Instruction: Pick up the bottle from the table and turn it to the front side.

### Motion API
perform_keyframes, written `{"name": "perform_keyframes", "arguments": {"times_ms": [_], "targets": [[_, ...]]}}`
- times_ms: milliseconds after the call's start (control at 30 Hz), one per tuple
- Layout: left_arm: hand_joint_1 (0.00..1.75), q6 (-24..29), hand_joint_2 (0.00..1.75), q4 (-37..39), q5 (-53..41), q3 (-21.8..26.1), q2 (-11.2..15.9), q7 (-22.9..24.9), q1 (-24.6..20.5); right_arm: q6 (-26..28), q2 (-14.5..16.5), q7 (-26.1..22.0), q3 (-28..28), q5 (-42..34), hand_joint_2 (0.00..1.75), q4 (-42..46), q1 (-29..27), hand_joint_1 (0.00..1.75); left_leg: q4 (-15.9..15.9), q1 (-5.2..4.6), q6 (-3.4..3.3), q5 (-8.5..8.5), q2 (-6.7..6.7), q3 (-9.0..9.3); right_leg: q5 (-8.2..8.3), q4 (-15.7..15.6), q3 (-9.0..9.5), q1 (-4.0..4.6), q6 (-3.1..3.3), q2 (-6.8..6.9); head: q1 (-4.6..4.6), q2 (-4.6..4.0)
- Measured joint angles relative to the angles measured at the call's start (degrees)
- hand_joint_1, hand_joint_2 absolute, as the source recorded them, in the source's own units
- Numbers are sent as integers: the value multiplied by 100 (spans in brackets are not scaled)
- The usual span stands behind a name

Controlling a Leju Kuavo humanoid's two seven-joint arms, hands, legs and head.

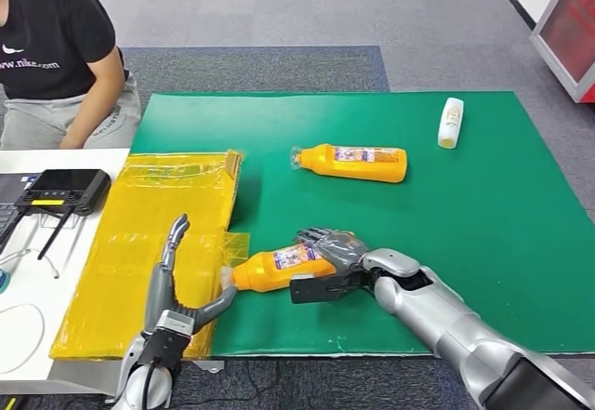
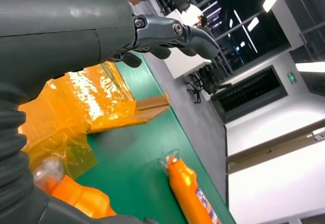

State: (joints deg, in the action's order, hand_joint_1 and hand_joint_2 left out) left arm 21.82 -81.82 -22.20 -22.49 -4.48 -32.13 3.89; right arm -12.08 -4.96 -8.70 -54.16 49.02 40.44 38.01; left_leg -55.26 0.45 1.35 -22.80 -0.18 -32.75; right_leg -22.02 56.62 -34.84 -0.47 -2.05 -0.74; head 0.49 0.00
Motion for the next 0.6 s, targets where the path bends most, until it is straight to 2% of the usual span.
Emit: {"name": "perform_keyframes", "arguments": {"times_ms": [167, 200, 300, 333, 600], "targets": [[0, 86, 175, 1, 5, 0, 30, 25, 16, 66, 102, 160, -242, 18, 175, -286, 175, 0, 0, 0, -6, -4, -1, 37, -10, -10, 42, 0, -13, 0, 1, 0], [0, 88, 175, 1, 7, 0, 35, 26, 16, 123, 123, 166, -278, 29, 175, -346, 194, 8, 0, 0, -9, -1, -1, 43, -11, -11, 50, 0, -14, 0, 1, 0], [0, 92, 175, 1, 6, 1, 47, 26, 15, 517, 179, 191, -364, 97, 175, -553, 198, 139, -2, -1, -18, 6, -1, 50, -1, -12, 78, -1, -21, 0, 0, 0], [0, 94, 175, 1, 3, 1, 51, 26, 14, 700, 204, 195, -378, 115, 175, -629, 190, 175, -2, -1, -18, 7, -1, 49, 5, -12, 85, -1, -28, 0, -1, 0], [0, 68, 175, 0, -41, 6, 61, 24, 12, 1799, 368, 63, -326, 96, 175, -911, -8, 175, -3, -1, -8, -7, -1, 48, 0, -13, 88, -1, -28, -1, 0, 0]]}}
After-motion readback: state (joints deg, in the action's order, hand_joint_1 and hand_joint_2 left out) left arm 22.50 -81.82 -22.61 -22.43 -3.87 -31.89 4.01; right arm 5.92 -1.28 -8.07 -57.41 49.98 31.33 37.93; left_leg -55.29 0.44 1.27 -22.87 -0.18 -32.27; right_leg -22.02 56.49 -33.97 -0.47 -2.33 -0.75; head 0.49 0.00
